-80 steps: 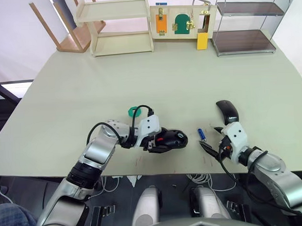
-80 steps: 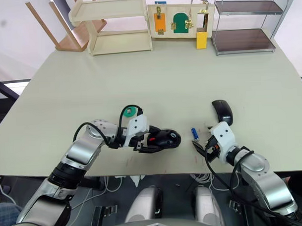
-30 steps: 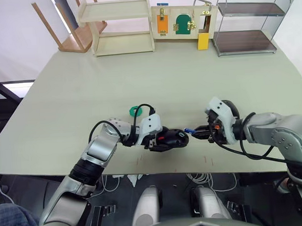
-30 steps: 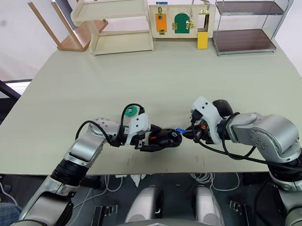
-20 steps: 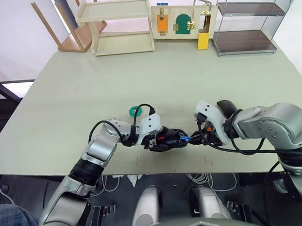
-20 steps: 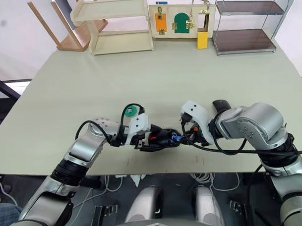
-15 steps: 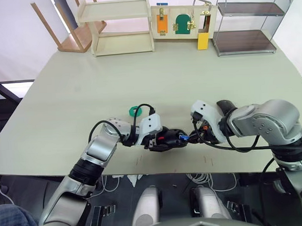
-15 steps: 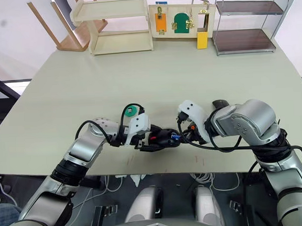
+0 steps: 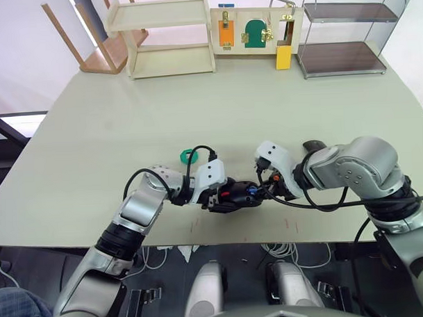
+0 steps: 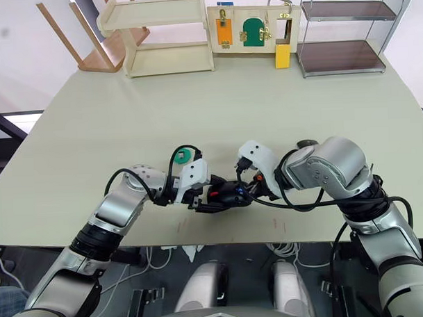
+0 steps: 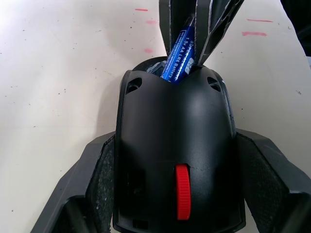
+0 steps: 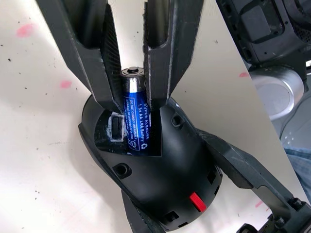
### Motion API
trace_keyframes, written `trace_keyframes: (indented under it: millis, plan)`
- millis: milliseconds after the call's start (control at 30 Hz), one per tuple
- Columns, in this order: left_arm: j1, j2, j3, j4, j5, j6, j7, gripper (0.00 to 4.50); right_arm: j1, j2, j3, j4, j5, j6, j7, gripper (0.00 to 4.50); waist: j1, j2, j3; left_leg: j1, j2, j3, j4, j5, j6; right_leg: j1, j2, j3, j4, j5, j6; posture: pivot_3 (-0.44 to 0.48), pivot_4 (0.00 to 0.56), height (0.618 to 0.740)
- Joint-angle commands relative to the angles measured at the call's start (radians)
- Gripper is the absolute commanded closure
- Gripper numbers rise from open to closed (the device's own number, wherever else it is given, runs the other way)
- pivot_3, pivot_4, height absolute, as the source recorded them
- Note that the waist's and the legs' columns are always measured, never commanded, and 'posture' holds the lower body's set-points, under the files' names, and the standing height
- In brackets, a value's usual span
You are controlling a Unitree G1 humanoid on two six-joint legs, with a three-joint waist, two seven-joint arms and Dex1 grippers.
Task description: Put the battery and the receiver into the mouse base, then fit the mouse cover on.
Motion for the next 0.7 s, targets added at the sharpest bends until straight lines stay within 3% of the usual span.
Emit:
trace_keyframes:
  millis: [33,67,100,133,200,433,700]
  plan:
    - [0.016,-0.002,-0.030,0.030,0.034,0.029,0.023,1.59,-0.007,0.015,0.002,-0.024,0.027,0.006,0.008,2.14,-0.001,0.000,0.000,0.000,0.000,0.000,0.000,0.000,0.000,0.000,0.000,0.000,0.000,0.000,0.000,0.000,0.150,0.740]
    - [0.016,-0.002,-0.030,0.029,0.034,0.029,0.022,1.59,-0.005,0.017,-0.002,-0.025,0.028,0.006,0.005,1.55,-0.001,0.000,0.000,0.000,0.000,0.000,0.000,0.000,0.000,0.000,0.000,0.000,0.000,0.000,0.000,0.000,0.150,0.740]
    - [0.016,-0.002,-0.030,0.029,0.034,0.029,0.021,1.59,-0.004,0.016,-0.003,-0.028,0.029,0.006,0.004,1.26,-0.001,0.000,0.000,0.000,0.000,0.000,0.000,0.000,0.000,0.000,0.000,0.000,0.000,0.000,0.000,0.000,0.150,0.740]
    - [0.017,-0.002,-0.031,0.030,0.033,0.029,0.021,1.59,-0.004,0.014,-0.004,-0.031,0.031,0.006,0.005,0.57,-0.001,0.000,0.000,0.000,0.000,0.000,0.000,0.000,0.000,0.000,0.000,0.000,0.000,0.000,0.000,0.000,0.150,0.740]
    - [0.017,-0.002,-0.031,0.030,0.034,0.029,0.021,1.59,-0.003,0.013,-0.010,-0.033,0.037,0.006,0.004,0.15,-0.001,0.000,0.000,0.000,0.000,0.000,0.000,0.000,0.000,0.000,0.000,0.000,0.000,0.000,0.000,0.000,0.150,0.740]
    - [0.018,-0.002,-0.030,0.029,0.033,0.031,0.024,1.59,0.016,-0.053,-0.067,-0.096,0.046,-0.056,0.072,0.15,0.000,0.000,0.000,-0.001,0.000,0.000,0.000,0.000,0.000,-0.001,0.000,0.000,0.000,0.000,0.000,0.000,0.150,0.740]
    - [0.021,-0.004,-0.028,0.026,0.033,0.029,0.028,1.59,0.230,-0.186,-0.122,-0.174,-0.071,-0.457,0.189,0.15,0.001,0.000,0.000,-0.001,0.000,0.000,-0.001,0.000,0.000,-0.001,0.000,0.000,-0.002,0.000,0.000,0.000,0.150,0.740]
